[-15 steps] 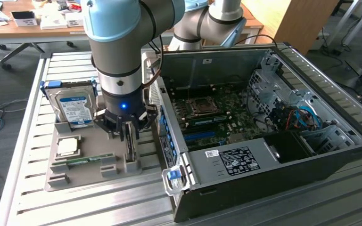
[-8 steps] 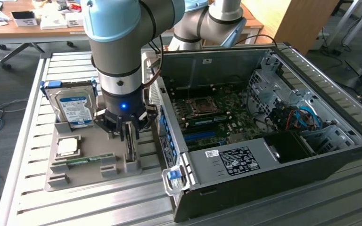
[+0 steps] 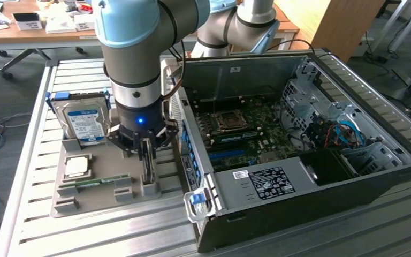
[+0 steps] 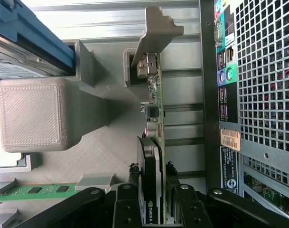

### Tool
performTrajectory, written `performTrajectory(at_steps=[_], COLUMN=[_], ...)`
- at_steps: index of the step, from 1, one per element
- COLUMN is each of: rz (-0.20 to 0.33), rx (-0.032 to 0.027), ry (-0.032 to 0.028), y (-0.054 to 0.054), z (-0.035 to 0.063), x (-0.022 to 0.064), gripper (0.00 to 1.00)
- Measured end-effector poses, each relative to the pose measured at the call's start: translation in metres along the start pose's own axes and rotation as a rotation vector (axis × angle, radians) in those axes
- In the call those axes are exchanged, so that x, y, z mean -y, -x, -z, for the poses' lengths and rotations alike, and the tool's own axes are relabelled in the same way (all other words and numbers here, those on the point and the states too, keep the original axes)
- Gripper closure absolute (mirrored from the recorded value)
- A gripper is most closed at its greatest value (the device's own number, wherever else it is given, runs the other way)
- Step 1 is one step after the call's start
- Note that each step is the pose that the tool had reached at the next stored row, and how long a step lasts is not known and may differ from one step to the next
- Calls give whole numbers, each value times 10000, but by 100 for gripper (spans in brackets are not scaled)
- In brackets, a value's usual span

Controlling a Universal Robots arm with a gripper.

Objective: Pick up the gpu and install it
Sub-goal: 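Pick up the gpu and move the gpu toward the slot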

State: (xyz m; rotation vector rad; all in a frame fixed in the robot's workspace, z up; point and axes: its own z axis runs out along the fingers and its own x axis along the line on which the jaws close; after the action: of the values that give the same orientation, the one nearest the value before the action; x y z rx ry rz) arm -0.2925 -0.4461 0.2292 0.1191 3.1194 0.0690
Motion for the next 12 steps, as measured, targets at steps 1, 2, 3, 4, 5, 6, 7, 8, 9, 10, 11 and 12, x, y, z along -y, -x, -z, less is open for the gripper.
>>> performTrajectory(at_steps=[1, 2, 3, 4, 5, 6, 7, 8, 9, 10, 11, 12], rz=[0, 0, -1, -1, 1, 2, 0, 0, 0, 1, 0, 0], rx=[1, 1, 1, 1, 0, 0, 0, 0, 1, 0, 1, 0], ry=[0, 0, 0, 0, 0, 0, 0, -1, 0, -1, 0, 0], y=[0, 0, -5, -10, -14, -15, -18, -18, -18, -18, -18, -18], z=[0, 0, 0, 0, 0, 0, 0, 0, 0, 0, 0, 0], x=[0, 0, 0, 1, 1, 1, 1, 1, 1, 1, 1, 1], gripper=[65, 65, 65, 65, 65, 65, 65, 65, 65, 65, 65, 65])
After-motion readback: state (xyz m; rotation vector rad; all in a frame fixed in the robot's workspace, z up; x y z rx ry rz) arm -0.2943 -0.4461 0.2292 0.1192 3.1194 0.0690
